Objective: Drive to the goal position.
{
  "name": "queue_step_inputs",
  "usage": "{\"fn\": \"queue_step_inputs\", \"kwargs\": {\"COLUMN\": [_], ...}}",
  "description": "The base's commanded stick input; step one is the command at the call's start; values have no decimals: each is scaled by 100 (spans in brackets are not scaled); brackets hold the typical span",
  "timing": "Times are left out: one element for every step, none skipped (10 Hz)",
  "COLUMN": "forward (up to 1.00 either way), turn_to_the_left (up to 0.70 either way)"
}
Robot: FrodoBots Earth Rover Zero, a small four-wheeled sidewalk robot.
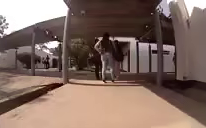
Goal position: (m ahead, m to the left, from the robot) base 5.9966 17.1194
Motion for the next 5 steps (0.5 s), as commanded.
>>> {"fn": "queue_step_inputs", "kwargs": {"forward": [50, 50, 50, 50, 50], "turn_to_the_left": [0, 0, 0, 0, 0]}}
